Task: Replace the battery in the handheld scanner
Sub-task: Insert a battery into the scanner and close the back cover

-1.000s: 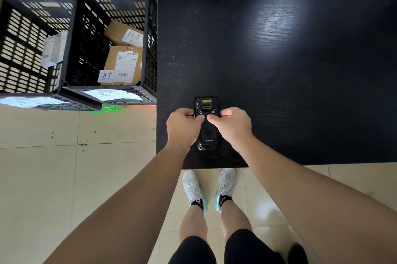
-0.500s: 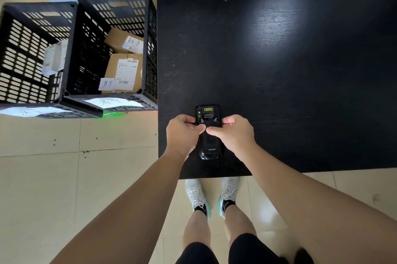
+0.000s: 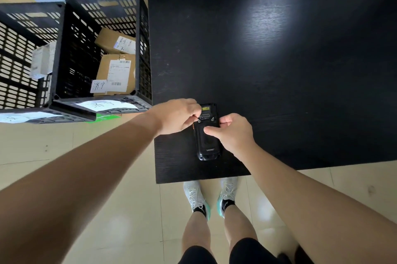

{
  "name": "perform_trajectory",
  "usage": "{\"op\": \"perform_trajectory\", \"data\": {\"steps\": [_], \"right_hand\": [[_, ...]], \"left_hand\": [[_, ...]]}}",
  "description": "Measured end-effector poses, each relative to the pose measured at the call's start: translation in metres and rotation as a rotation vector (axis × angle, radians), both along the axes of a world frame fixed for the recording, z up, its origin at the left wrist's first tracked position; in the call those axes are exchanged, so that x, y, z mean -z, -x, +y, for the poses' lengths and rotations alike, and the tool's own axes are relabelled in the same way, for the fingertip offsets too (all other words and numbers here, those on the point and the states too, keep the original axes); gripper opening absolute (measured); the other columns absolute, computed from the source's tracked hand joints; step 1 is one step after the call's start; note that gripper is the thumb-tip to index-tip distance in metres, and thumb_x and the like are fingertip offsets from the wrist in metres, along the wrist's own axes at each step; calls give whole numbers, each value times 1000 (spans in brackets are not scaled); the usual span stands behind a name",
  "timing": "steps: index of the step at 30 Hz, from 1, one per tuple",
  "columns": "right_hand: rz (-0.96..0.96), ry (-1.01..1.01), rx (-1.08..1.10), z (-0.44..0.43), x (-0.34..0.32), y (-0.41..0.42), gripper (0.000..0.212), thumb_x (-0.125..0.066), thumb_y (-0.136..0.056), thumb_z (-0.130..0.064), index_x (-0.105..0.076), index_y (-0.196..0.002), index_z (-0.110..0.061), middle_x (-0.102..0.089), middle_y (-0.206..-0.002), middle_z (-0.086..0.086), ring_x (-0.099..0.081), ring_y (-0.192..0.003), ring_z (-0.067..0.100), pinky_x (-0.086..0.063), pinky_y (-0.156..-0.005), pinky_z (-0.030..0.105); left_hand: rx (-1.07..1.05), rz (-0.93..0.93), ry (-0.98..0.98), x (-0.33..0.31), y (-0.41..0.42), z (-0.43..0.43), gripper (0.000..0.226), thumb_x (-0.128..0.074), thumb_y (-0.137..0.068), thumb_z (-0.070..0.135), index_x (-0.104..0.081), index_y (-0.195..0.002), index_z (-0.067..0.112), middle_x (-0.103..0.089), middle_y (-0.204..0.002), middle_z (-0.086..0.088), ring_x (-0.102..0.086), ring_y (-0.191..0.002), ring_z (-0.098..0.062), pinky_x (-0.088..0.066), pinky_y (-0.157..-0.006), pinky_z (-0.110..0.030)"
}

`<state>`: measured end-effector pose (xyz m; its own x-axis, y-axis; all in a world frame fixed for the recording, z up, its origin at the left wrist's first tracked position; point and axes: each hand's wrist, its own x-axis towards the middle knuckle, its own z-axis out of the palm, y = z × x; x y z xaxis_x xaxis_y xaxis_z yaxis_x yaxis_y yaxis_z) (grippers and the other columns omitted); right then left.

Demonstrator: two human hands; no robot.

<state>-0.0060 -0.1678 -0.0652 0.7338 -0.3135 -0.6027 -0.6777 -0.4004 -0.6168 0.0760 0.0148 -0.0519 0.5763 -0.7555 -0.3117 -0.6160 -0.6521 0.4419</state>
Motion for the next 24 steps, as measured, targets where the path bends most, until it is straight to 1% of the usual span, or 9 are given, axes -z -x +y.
{"op": "perform_trajectory", "data": {"steps": [3,5,10,12,16,18,21,24], "right_hand": [[-4,-1,3,0,0,0,58,-88,-60,-39,-66,-108,-15,-71,-96,-4,-67,-91,13,-56,-83,30],[-3,-1,2,0,0,1,56,-88,-61,-39,-66,-106,-15,-71,-94,-5,-67,-91,13,-56,-83,30],[-8,-6,2,0,-3,1,49,-88,-63,-36,-66,-101,-17,-64,-83,-12,-66,-90,11,-53,-79,27],[-8,-11,8,0,-2,2,49,-89,-63,-36,-66,-102,-17,-64,-84,-11,-66,-90,12,-54,-79,27],[-10,-19,17,0,2,3,55,-88,-62,-38,-65,-107,-16,-67,-94,-6,-66,-92,12,-54,-79,27],[-17,-19,19,0,3,3,56,-89,-62,-37,-64,-108,-15,-68,-95,-5,-66,-91,12,-55,-81,29],[-14,-23,29,1,4,3,57,-89,-62,-37,-64,-108,-14,-68,-95,-5,-66,-90,12,-57,-83,32],[-8,-24,35,0,5,2,59,-89,-60,-39,-65,-108,-15,-69,-96,-4,-67,-90,12,-57,-82,32]], "left_hand": [[96,-14,-23,1,-5,1,10,-53,-97,20,-60,-95,15,-60,-100,0,-61,-81,-23,-53,-68,-40],[150,-20,-37,0,-8,0,10,-52,-97,21,-60,-97,15,-59,-99,1,-60,-82,-22,-52,-68,-38],[269,-43,-90,-2,-13,-5,13,-49,-99,21,-60,-100,15,-58,-98,2,-52,-81,-16,-37,-66,-27],[272,-43,-107,-1,-14,-7,12,-49,-98,20,-60,-99,15,-57,-97,2,-53,-81,-18,-38,-66,-27],[196,5,-95,-1,-10,-9,7,-53,-93,14,-60,-92,14,-48,-90,7,-54,-79,-21,-41,-63,-31],[139,33,-98,-3,-6,-9,9,-52,-90,8,-55,-85,15,-48,-89,6,-54,-77,-23,-37,-59,-30],[17,80,-125,-7,1,-11,20,-47,-82,-2,-46,-79,17,-48,-88,3,-49,-73,-24,-29,-53,-27],[-59,99,-107,-8,10,-14,22,-44,-79,-5,-44,-79,17,-45,-86,1,-48,-71,-26,-37,-57,-32]]}}
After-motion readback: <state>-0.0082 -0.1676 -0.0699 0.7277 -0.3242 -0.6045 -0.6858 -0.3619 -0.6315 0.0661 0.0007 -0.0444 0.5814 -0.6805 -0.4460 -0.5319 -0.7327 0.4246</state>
